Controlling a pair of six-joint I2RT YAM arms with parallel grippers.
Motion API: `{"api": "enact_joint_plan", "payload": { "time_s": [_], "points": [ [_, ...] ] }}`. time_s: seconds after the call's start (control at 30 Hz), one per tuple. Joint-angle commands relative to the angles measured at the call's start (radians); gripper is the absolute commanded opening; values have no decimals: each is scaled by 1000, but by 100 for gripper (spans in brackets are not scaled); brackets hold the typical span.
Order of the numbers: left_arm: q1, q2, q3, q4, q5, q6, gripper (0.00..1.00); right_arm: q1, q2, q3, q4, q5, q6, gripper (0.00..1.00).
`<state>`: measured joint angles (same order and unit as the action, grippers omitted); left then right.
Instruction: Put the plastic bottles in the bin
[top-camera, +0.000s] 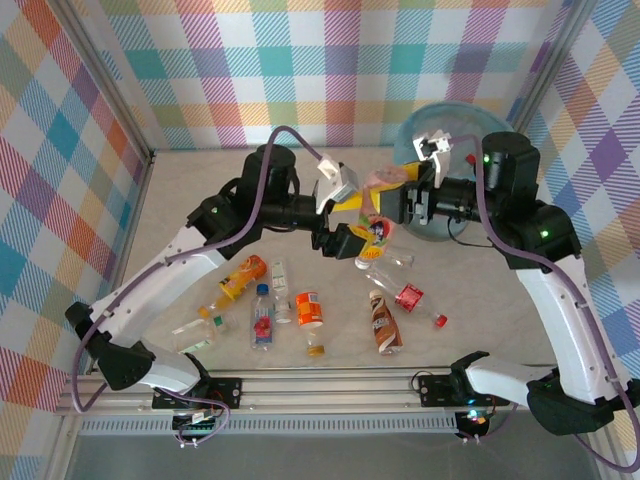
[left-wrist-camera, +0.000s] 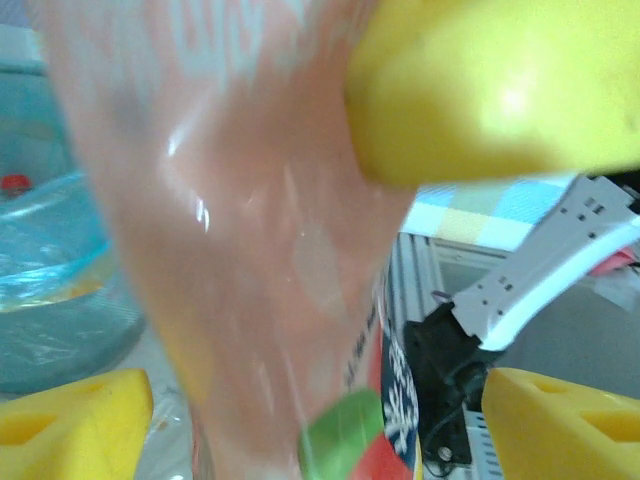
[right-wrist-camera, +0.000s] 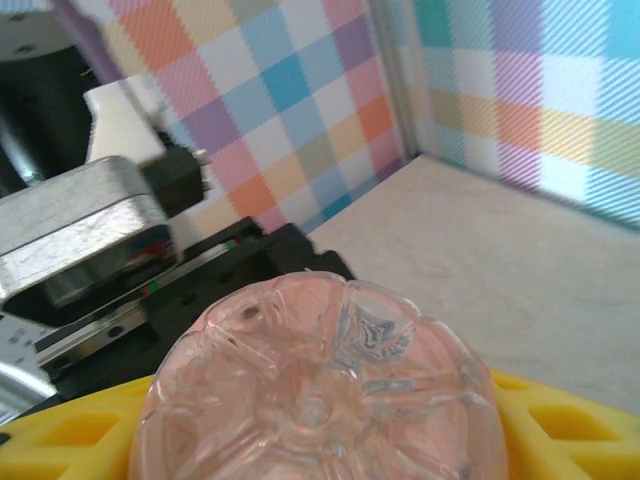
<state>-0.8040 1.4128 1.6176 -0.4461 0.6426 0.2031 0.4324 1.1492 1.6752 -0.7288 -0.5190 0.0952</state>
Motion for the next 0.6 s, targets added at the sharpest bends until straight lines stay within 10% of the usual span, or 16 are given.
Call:
{"api": "enact_joint_plan", "payload": {
  "time_s": [0.0,0.27,0.57],
  "points": [
    [-11,-60,-12,113,-139,-29,87,2,-1,72,-16,207,-8,45],
    [-10,-96,-5,156,-287,-73,87,-20,70,224,45,816,-144,47],
    [-10,-94,-8,139,-361,-127,86,-105,237,355,207,1041,-379,44]
  ]
}}
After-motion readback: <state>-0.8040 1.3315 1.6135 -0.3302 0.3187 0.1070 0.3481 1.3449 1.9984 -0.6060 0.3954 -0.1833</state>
